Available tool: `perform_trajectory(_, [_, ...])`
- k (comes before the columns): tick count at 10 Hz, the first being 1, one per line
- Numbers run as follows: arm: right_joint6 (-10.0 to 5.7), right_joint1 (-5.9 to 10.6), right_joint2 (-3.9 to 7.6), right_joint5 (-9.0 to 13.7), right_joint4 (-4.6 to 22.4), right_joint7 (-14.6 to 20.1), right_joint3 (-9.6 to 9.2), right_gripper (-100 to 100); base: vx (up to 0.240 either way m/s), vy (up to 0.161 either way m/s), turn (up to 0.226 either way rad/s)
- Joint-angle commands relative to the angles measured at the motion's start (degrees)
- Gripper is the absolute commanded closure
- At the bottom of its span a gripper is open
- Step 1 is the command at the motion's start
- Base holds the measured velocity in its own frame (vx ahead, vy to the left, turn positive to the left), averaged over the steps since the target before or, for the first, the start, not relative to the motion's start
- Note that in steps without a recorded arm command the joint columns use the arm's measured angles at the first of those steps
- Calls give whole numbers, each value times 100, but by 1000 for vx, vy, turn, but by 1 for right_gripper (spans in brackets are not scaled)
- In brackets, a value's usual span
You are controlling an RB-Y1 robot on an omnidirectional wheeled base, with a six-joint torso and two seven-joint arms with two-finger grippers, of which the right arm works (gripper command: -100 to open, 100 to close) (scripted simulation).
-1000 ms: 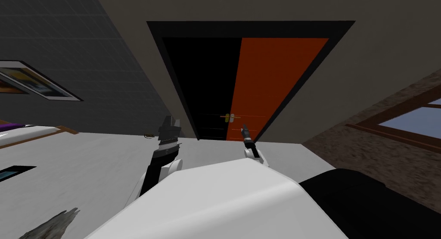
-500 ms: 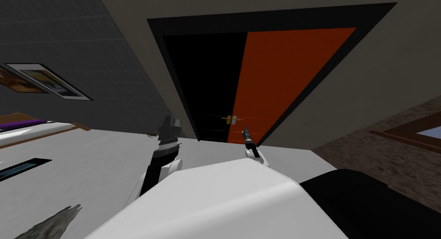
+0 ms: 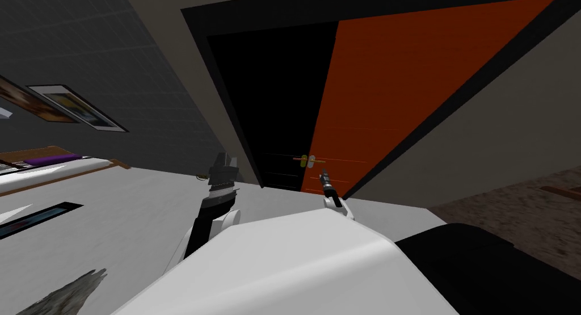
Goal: Pull the door open
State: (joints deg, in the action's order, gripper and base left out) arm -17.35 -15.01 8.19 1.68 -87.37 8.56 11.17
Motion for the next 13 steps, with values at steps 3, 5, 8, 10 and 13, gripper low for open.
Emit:
perform_trajectory(3, [55, 54, 44, 34, 190, 77, 61, -100, 119, -44, 49])
perform_trajectory(5, [-9, -22, 277, 144, 429, 193, 338, -100, 88, 7, 53])
perform_trajectory(8, [-124, -76, 582, 293, 750, 349, 663, -100, 125, -16, 67])
perform_trajectory(10, [-181, -48, 685, 347, 869, 417, 735, -100, 162, -68, 100])
perform_trajectory(13, [-200, 5, 717, 365, 890, 451, 710, -100, 161, -53, 108])
